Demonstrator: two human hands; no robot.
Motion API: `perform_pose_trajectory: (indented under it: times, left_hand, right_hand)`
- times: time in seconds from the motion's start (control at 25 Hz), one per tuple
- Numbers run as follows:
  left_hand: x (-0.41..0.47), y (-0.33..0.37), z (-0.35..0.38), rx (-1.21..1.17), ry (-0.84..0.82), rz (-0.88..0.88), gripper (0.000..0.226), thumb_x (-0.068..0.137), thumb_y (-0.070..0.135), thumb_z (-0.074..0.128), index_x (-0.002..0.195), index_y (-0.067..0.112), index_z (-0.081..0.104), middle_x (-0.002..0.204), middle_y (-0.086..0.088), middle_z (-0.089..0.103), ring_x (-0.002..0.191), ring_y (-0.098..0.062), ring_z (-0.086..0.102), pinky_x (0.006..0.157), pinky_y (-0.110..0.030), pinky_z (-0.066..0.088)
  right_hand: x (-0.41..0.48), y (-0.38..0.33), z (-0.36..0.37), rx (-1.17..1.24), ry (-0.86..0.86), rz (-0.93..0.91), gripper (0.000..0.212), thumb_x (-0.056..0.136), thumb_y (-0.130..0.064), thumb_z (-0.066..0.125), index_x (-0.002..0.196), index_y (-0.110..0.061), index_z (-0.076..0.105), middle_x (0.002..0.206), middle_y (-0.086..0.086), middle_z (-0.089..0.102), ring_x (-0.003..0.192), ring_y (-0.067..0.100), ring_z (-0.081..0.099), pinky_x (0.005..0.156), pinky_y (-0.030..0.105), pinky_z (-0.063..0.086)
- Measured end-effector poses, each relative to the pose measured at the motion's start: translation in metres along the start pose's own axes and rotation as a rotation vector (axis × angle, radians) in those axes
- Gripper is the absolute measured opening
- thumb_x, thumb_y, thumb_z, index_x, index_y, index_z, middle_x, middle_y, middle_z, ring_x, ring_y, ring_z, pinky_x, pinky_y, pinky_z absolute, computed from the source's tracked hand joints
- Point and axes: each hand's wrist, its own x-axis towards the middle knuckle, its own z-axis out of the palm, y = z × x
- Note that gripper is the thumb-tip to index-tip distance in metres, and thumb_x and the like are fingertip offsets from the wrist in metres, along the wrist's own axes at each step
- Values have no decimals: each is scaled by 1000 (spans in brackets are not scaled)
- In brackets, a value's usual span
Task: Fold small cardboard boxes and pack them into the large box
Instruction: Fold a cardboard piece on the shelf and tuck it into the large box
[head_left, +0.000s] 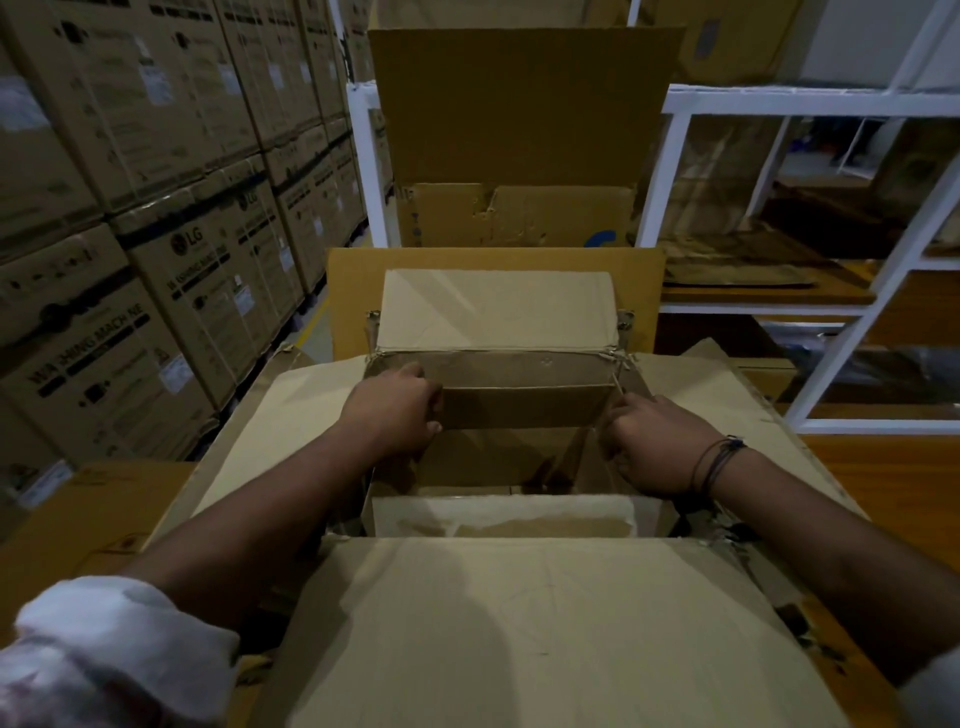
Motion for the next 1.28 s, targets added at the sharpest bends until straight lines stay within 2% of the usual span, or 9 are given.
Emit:
perform_pose_trajectory:
  times: [0.12, 0.2, 0.28, 0.36, 0.56, 0.72, 0.96, 1.28]
  left_hand:
    - [0, 4, 3, 1, -28, 19, 25, 90, 44, 70, 109, 29, 65, 108, 3, 56, 94, -15, 52, 69, -30, 43]
    - [3, 4, 7, 16, -45, 30, 28, 91, 46, 69, 112, 28, 65, 112, 1, 61, 99, -18, 55, 72, -31, 45]
    - [8, 3, 11, 53, -64, 29, 41, 91, 49, 67, 126, 27, 64, 125, -3, 61, 113, -24, 55, 85, -37, 50]
    - [14, 1, 15, 99, -92, 14, 55, 92, 53, 64, 140, 27, 57, 140, -6, 54, 127, -29, 49, 100, -44, 45]
    - [24, -3, 21, 142, -99, -10, 63, 92, 57, 61, 147, 29, 50, 149, -8, 48, 136, -33, 41, 111, -50, 36]
    - [30, -5, 24, 168, -73, -21, 62, 91, 58, 60, 146, 28, 52, 150, -8, 46, 136, -34, 38, 110, -49, 34]
    - [38, -10, 25, 130, -55, -17, 57, 91, 55, 60, 142, 28, 56, 150, -8, 46, 135, -34, 38, 106, -48, 39]
    - [43, -13, 19, 76, 47, 5, 45, 92, 51, 61, 130, 28, 65, 134, -7, 56, 124, -31, 45, 95, -44, 44]
  right_hand:
    - [2, -3, 3, -4, -21, 1, 22, 95, -31, 54, 110, -32, 70, 120, -5, 63, 120, 18, 47, 96, 38, 40]
    - [6, -4, 4, -30, -51, 13, 23, 95, -36, 54, 112, -31, 69, 122, -3, 62, 124, 19, 46, 97, 40, 38]
    - [9, -4, 4, -52, -82, 34, 28, 96, -41, 54, 118, -29, 67, 127, -1, 60, 130, 21, 43, 100, 43, 36]
    - [10, -5, 5, -66, -99, 36, 34, 95, -44, 54, 122, -28, 66, 132, 0, 58, 134, 22, 40, 102, 45, 35]
    - [4, -11, 7, -26, -117, -30, 47, 90, -58, 57, 128, -31, 64, 140, -5, 55, 140, 21, 35, 108, 47, 32]
    - [0, -7, 11, -13, -141, -35, 53, 88, -63, 58, 130, -32, 62, 141, -5, 53, 140, 22, 34, 110, 48, 31]
    - [-6, -3, 13, 20, -158, -48, 54, 89, -62, 60, 136, -34, 59, 146, -6, 49, 145, 22, 28, 114, 49, 27]
    - [5, -2, 8, 123, -83, -35, 44, 92, -60, 59, 128, -34, 62, 136, -5, 53, 136, 18, 38, 110, 44, 33]
